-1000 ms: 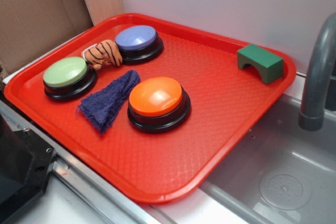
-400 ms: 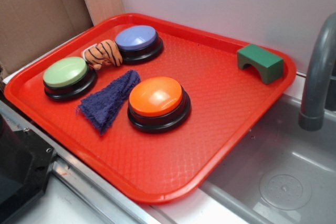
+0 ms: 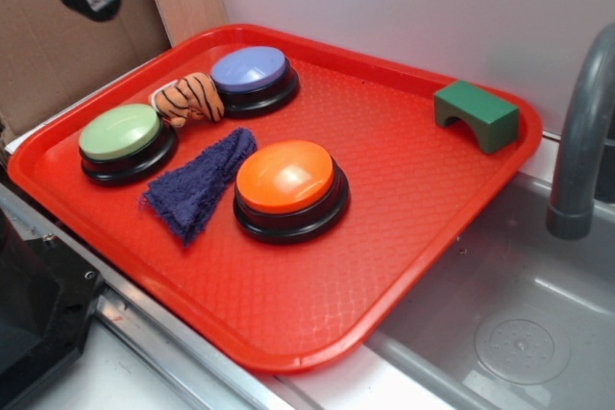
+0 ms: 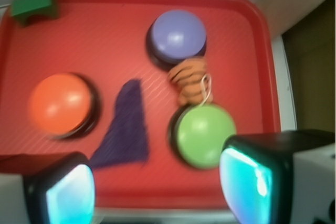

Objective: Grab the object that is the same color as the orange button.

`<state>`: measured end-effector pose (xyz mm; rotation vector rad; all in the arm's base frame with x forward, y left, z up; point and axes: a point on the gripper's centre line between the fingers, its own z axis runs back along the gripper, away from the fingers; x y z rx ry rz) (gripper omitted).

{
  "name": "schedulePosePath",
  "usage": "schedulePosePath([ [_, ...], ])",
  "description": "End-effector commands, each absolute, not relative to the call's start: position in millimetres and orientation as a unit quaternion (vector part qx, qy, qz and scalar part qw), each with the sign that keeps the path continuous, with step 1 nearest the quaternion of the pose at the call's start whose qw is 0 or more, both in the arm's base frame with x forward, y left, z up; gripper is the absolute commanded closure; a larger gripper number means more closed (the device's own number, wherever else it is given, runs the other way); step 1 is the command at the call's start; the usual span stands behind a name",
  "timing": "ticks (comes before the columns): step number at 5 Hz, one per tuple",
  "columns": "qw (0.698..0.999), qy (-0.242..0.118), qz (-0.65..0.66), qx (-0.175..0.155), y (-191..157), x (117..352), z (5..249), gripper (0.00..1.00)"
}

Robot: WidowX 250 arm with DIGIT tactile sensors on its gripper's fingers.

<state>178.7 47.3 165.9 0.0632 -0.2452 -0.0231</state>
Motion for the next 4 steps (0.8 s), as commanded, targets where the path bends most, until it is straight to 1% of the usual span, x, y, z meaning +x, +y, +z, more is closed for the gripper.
schedulePosePath([
  [1, 0.981, -0.15, -0.024, 0.122, 90.0, 233.4, 112.0, 0.0],
  [2, 0.982, -0.153, -0.036, 0.102, 96.8, 256.8, 84.4, 0.0],
  [3, 0.986, -0.13, -0.048, 0.09, 96.2, 270.2, 60.5, 0.0],
  [4, 0.989, -0.116, -0.059, 0.072, 94.1, 269.6, 42.6, 0.0],
])
